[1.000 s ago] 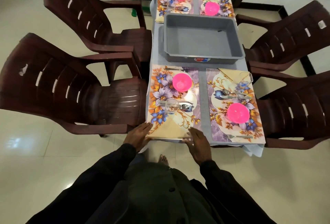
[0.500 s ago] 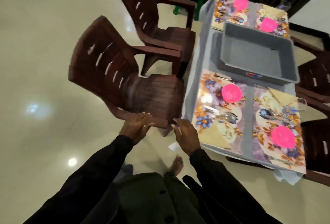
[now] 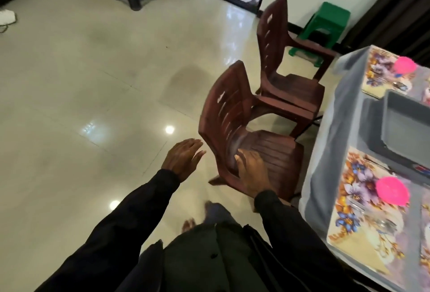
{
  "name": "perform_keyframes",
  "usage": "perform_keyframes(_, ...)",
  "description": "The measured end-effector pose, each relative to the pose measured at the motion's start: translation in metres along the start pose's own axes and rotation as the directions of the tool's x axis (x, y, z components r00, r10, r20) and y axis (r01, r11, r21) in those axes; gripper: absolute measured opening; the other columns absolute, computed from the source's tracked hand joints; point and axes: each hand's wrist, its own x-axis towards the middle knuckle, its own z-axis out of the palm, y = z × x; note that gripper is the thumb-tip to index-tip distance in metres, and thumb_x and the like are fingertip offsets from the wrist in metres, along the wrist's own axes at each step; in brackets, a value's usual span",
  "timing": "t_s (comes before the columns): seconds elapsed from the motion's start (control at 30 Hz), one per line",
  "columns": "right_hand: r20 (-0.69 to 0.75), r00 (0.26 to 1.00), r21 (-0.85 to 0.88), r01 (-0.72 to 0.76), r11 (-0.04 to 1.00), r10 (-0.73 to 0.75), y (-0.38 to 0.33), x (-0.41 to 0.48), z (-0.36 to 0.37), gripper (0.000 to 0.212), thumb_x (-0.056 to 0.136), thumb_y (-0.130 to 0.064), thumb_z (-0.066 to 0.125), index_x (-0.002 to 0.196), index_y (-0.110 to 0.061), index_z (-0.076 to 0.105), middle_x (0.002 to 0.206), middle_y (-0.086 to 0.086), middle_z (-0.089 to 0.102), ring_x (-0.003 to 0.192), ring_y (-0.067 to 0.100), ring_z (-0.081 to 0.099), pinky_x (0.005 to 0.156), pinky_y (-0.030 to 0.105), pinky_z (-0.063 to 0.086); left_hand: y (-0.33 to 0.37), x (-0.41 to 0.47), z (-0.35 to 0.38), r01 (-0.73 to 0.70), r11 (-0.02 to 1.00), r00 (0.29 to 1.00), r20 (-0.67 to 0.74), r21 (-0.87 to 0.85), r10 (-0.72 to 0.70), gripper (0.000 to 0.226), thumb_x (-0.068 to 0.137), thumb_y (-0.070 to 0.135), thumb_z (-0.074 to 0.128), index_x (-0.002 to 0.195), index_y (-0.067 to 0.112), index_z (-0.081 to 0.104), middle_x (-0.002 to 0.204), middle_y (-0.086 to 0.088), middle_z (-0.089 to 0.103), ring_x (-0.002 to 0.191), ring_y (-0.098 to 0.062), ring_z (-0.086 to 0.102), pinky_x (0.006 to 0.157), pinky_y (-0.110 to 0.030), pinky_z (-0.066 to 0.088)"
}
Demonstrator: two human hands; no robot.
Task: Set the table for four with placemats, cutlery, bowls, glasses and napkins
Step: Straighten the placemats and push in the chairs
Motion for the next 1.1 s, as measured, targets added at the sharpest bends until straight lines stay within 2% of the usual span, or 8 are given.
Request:
perform_keyframes(0.07,-0.028,1.000,0.052,-0.011,0.999,0.013,-0.021,0.022,-0.003,0.040,0.107,-0.038,0.036,0.130,-0.016,0.060,0.128,0.005,0.065,0.121,0.022,0.056,0.108,0.037,0.041,-0.018,0.017,-0.006,0.030,1.000,0.999,0.018,0.001,-0.030,0.030,0.093,0.023,0.075,0.118,0.007,0.073,0.117,-0.012,0.074,0.108,-0.030,0.072,0.091,-0.041,0.057)
perform_keyframes(0.17,-0.055,0.998,0.063,-0.021,0.998,0.024,-0.039,0.059,0.005,0.048,0.106,-0.048,0.028,0.132,-0.020,0.058,0.131,0.001,0.064,0.123,0.017,0.055,0.106,0.032,0.043,-0.047,0.047,-0.008,0.016,1.000,0.999,0.041,-0.001,-0.016,0.033,0.094,0.024,0.073,0.122,0.007,0.072,0.122,-0.013,0.073,0.113,-0.030,0.070,0.096,-0.043,0.056)
perform_keyframes(0.3,-0.068,0.987,0.156,-0.132,0.979,0.144,-0.057,0.120,0.023,0.049,0.105,-0.050,0.034,0.137,-0.021,0.057,0.136,0.000,0.061,0.129,0.017,0.053,0.109,0.037,0.046,-0.093,0.105,-0.001,-0.036,0.999,0.996,0.075,-0.008,0.037,0.035,0.096,0.026,0.070,0.126,0.008,0.070,0.127,-0.012,0.071,0.118,-0.031,0.067,0.100,-0.046,0.055)
perform_keyframes(0.5,-0.047,0.944,0.323,-0.295,0.899,0.326,-0.066,0.179,0.036,0.045,0.107,-0.047,0.042,0.140,-0.019,0.054,0.141,0.004,0.057,0.135,0.020,0.049,0.113,0.044,0.043,-0.134,0.201,0.016,-0.258,0.963,0.950,0.163,-0.076,0.267,0.037,0.097,0.023,0.069,0.130,0.007,0.068,0.134,-0.012,0.067,0.124,-0.030,0.064,0.104,-0.046,0.052)
perform_keyframes(0.7,-0.133,0.866,0.349,-0.415,0.840,0.483,-0.064,0.214,0.029,0.041,0.108,-0.041,0.040,0.135,-0.015,0.058,0.132,0.007,0.063,0.123,0.020,0.055,0.103,0.029,0.043,-0.152,0.308,0.056,-0.517,0.831,0.808,0.203,-0.207,0.553,0.038,0.103,0.029,0.056,0.132,0.006,0.065,0.141,-0.011,0.061,0.132,-0.029,0.057,0.110,-0.044,0.046)
perform_keyframes(0.83,-0.171,0.784,0.323,-0.527,0.786,0.596,-0.063,0.219,0.033,0.054,0.108,-0.052,0.025,0.137,-0.019,0.056,0.131,0.004,0.062,0.120,0.018,0.056,0.103,0.037,0.047,-0.144,0.347,0.087,-0.651,0.689,0.660,0.211,-0.319,0.721,0.037,0.104,0.027,0.057,0.135,0.007,0.064,0.149,-0.009,0.056,0.140,-0.026,0.049,0.117,-0.043,0.039)
perform_keyframes(0.93,-0.186,0.712,0.304,-0.614,0.728,0.678,-0.063,0.217,0.044,0.056,0.107,-0.057,0.020,0.139,-0.025,0.053,0.134,0.001,0.061,0.121,0.016,0.056,0.105,0.038,0.046,-0.137,0.369,0.113,-0.736,0.560,0.514,0.225,-0.380,0.828,0.041,0.106,0.030,0.052,0.136,0.006,0.063,0.149,-0.010,0.055,0.144,-0.026,0.045,0.119,-0.045,0.035)
perform_keyframes(1.1,-0.216,0.566,0.322,-0.728,0.605,0.796,-0.099,0.211,0.050,0.059,0.107,-0.055,0.017,0.137,-0.021,0.055,0.131,0.005,0.062,0.120,0.022,0.056,0.105,0.035,0.044,-0.138,0.398,0.144,-0.772,0.437,0.338,0.284,-0.461,0.897,0.053,0.107,0.041,0.041,0.139,0.003,0.059,0.151,-0.013,0.052,0.146,-0.029,0.042,0.121,-0.051,0.032)
